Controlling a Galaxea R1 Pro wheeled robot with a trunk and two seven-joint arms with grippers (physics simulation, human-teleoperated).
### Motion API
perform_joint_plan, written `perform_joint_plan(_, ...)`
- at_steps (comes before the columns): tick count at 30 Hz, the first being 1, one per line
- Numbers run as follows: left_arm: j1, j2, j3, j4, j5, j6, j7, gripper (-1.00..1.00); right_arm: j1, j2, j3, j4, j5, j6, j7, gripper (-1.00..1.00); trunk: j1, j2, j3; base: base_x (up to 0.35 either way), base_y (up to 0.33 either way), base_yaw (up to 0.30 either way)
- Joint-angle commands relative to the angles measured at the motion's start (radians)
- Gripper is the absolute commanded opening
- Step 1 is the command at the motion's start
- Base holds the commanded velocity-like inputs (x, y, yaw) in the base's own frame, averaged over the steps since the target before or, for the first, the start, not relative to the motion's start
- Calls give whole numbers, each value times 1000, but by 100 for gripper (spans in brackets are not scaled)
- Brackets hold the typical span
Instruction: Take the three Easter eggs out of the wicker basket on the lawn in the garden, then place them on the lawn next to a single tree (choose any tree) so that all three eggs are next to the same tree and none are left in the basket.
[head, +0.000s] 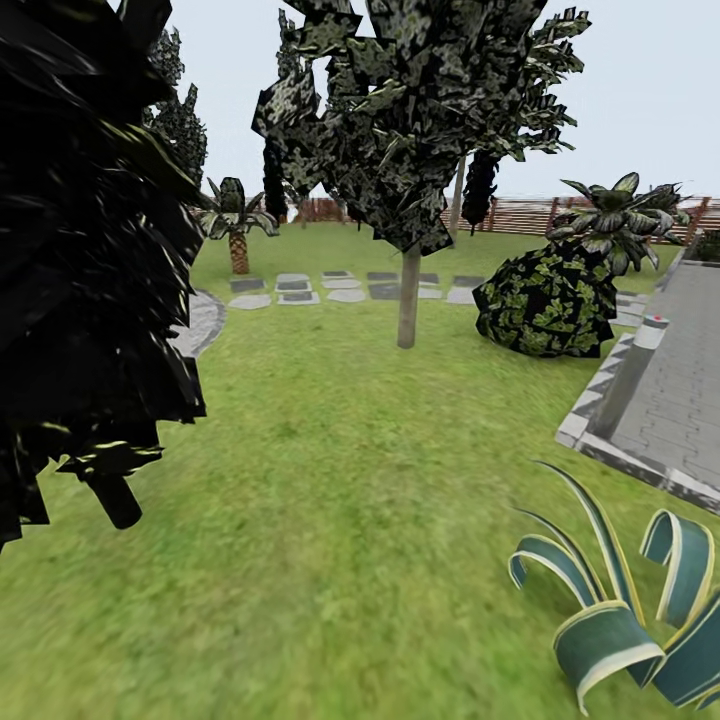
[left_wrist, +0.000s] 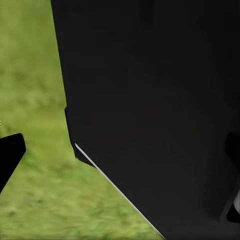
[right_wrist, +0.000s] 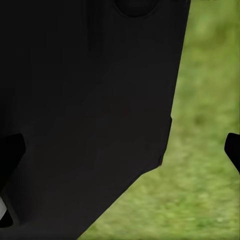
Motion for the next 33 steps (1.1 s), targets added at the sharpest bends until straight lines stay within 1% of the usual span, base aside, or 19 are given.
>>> perform_joint_plan(1,0,0,-1,-2,-2,1,-3,100,-1,0,1,2,3,0,3,100,0,0,-1,191,1,0)
perform_joint_plan(26,0,0,0,-2,-2,2,-3,100,-1,0,1,2,2,2,3,100,0,0,-1,326,0,0)
perform_joint_plan(29,0,0,-1,-2,-2,3,-3,100,-1,0,1,2,2,2,3,100,0,0,-1,293,110,0)
perform_joint_plan(33,0,0,-2,-2,-2,4,-3,100,-1,0,1,2,3,2,3,100,0,0,-1,75,290,0)
